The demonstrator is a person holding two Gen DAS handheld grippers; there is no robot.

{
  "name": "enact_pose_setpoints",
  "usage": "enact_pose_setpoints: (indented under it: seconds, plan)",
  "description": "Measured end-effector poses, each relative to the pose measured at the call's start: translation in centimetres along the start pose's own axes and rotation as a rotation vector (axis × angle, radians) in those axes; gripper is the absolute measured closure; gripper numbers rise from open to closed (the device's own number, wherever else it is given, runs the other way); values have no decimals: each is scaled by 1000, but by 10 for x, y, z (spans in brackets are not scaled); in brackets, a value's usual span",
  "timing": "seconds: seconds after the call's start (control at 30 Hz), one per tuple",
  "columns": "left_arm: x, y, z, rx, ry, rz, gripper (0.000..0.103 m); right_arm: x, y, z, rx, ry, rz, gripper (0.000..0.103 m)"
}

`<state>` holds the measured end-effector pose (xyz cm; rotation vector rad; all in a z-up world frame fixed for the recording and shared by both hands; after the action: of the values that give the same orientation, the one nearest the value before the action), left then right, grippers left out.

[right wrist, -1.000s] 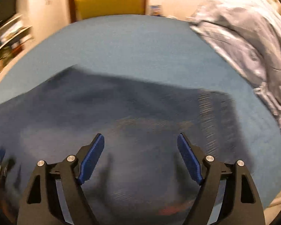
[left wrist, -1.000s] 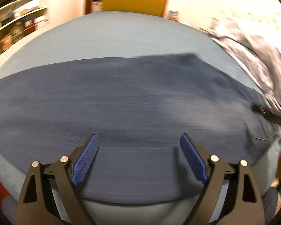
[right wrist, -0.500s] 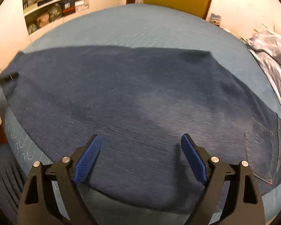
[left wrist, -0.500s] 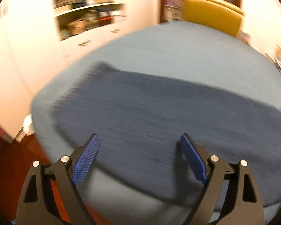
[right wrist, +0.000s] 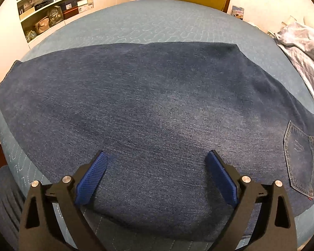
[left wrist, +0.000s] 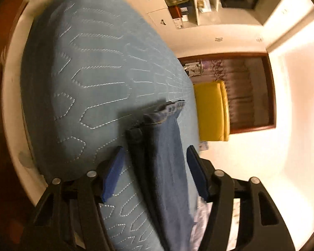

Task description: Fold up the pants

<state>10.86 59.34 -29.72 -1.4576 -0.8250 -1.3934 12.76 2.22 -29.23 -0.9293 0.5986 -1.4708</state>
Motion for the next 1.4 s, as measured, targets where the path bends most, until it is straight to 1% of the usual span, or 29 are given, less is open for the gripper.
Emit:
enact_pose_setpoints:
  seconds: [0.07,0.1,0.13,0.17,0.2,0.27,0.3,0.33,0.37,0.4,0.47,0.5,0.53,0.6,0.63,0.67,0.77,0.8,0.83,0.9,0.93,0.97,1.1,1.17,1.2,1.23,1.27,1.4]
  plan:
    - [0,2,-1,-3,-27,-36,44,2,0,-1,3,0,5,11]
    - [1,6,-3,-20,-42,-64,44,2,1,-1,5,1,7,11]
    - [2,12,-4,-55,-53,-94,44,5,2,0,5,2,8,11]
    - [5,21,-9,-73,-43,-83,46,6,2,0,5,2,8,11]
    - [7,24,-7,-74,-20,-61,47,6,1,0,1,2,6,11]
    - [6,24,-8,-74,-38,-68,49,6,-1,1,-3,6,1,11]
    - [4,22,-8,-71,-47,-74,51,4,-4,4,5,4,15,17]
    - [1,19,-8,-65,-47,-73,57,1,-6,8,10,3,31,23]
    - [-3,18,-8,-62,-56,-78,62,-5,-9,13,14,4,52,23]
    - [-7,17,-7,-59,-72,-94,63,-13,-11,19,18,-1,76,23]
    - [-8,17,-8,-67,-54,-97,63,-41,-15,38,34,-32,122,23]
    - [-6,17,-7,-71,-44,-93,63,-62,-16,51,41,-52,158,20]
    - [-6,18,-6,-70,-52,-95,63,-77,-17,59,40,-63,183,12]
    - [-4,20,-3,-69,-39,-85,63,-118,-15,83,51,-113,231,12]
    - [-3,23,-1,-70,-34,-77,65,-131,-13,90,55,-127,230,12]
    - [-4,23,0,-68,-38,-75,65,-145,-9,99,52,-141,229,12]
    - [-2,24,1,-71,-23,-63,65,-181,13,113,-13,-154,262,12]
    - [-4,17,-6,-73,-18,-65,65,-189,18,116,-19,-157,260,12]
    - [-4,16,-7,-76,-18,-70,66,-195,24,122,-19,-167,231,12]
    - [-8,15,-7,-76,-23,-74,72,-199,35,125,-24,-195,146,12]
    - [-9,14,-7,-78,-23,-75,76,-201,39,125,-32,-197,134,12]
    - [-10,13,-7,-77,-24,-76,78,-201,43,125,-38,-189,136,11]
    - [-9,12,-11,-74,-3,-70,77,-207,45,120,-14,-212,104,8]
    - [-5,13,-13,-71,3,-69,67,-206,48,118,-15,-203,96,5]
    - [-3,13,-14,-73,8,-59,68,-207,48,117,-10,-202,96,5]
    - [-3,15,-14,-76,11,-45,72,-206,47,116,-7,-202,96,5]
    - [-2,16,-14,-79,12,-36,79,-206,48,115,-3,-202,98,5]
    - [7,16,-14,-68,57,19,83,-200,47,117,-6,-198,109,4]
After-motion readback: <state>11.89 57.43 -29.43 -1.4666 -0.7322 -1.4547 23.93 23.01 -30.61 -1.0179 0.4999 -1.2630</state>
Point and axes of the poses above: each gripper's, at about its wrist camera, not at the fingertips, and y roughly the way its jaws point, x to its right, z to its top, the point moved 7 cm from there along y, roughly the way its jaws point, and after that the axes turned 9 degrees about -z, right-handed, at the moved point
